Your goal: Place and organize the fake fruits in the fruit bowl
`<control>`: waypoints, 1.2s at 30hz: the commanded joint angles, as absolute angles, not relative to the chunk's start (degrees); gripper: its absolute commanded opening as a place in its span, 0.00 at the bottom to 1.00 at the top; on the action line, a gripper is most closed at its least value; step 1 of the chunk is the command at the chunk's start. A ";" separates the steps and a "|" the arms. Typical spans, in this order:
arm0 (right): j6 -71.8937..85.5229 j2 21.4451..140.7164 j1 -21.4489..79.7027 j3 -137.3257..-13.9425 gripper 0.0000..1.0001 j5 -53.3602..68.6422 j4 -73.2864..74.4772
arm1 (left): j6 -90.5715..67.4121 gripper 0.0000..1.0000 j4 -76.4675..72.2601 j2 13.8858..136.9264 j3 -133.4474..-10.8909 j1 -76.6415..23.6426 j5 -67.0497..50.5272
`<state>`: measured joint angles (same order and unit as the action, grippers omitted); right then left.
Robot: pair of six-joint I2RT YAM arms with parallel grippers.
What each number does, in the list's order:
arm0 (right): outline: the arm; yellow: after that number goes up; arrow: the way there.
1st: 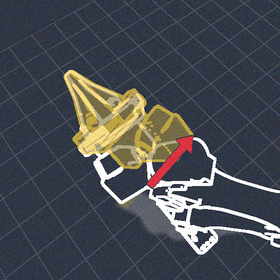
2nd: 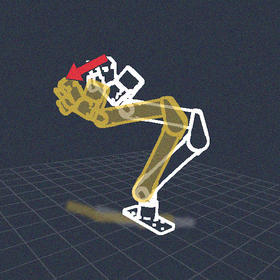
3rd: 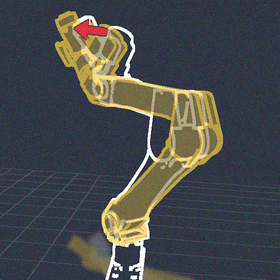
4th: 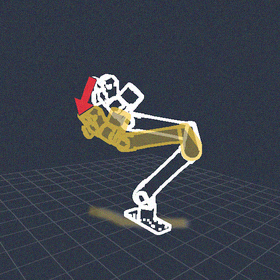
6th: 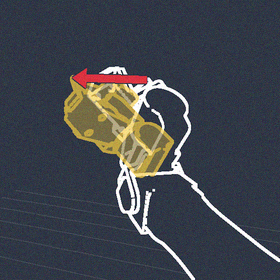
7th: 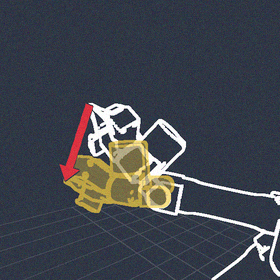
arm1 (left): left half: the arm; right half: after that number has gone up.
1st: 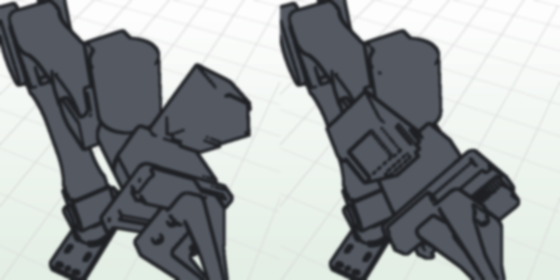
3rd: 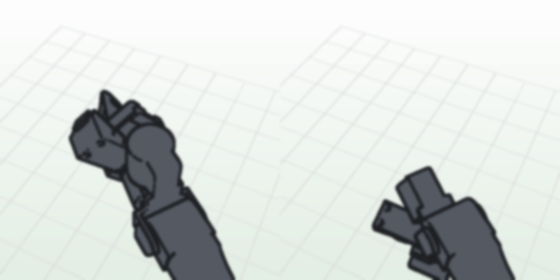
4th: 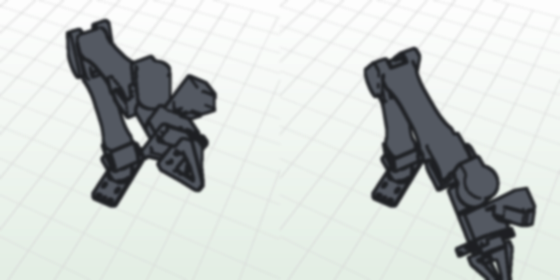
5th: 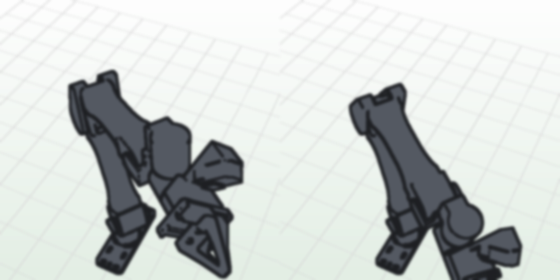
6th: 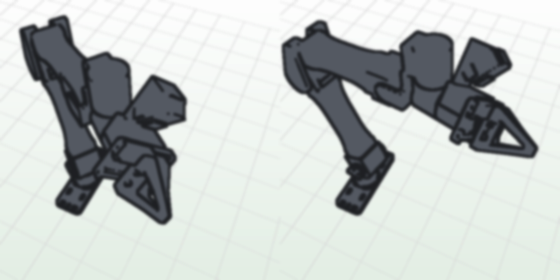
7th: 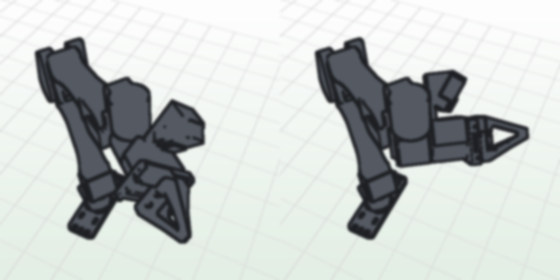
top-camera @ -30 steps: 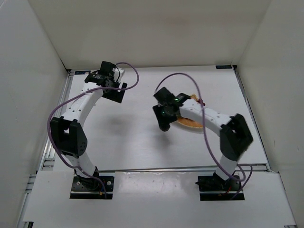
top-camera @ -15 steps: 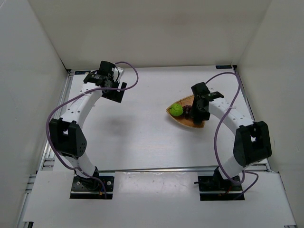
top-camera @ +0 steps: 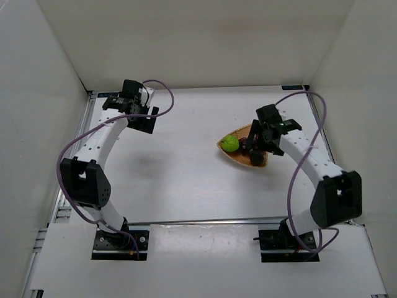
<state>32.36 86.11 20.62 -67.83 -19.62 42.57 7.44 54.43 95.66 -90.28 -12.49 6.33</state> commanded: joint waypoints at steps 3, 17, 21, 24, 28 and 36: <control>31.99 70.44 10.59 -67.08 1.00 -22.95 49.03 | 6.33 0.99 54.76 88.86 -86.15 -7.65 6.77; 29.53 61.70 -22.85 -50.54 1.00 0.08 51.06 | 2.99 0.99 51.24 77.09 -64.52 4.65 7.29; 29.53 61.00 -22.85 -49.83 1.00 0.09 51.06 | 3.52 0.99 51.24 74.45 -62.84 7.73 6.69; 29.53 59.95 -22.85 -49.83 1.00 -0.44 51.06 | 3.52 0.99 51.24 73.83 -61.52 9.13 5.63; 29.53 59.41 -22.85 -49.83 1.00 -1.58 51.59 | 3.52 0.99 51.24 73.30 -60.82 9.14 5.10; 29.00 58.36 -22.85 -49.31 1.00 -2.63 52.12 | 3.52 0.99 51.24 72.77 -60.29 9.14 5.10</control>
<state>29.91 59.42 -22.55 -49.74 -1.63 51.16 3.81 52.03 75.13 -60.58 8.88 6.20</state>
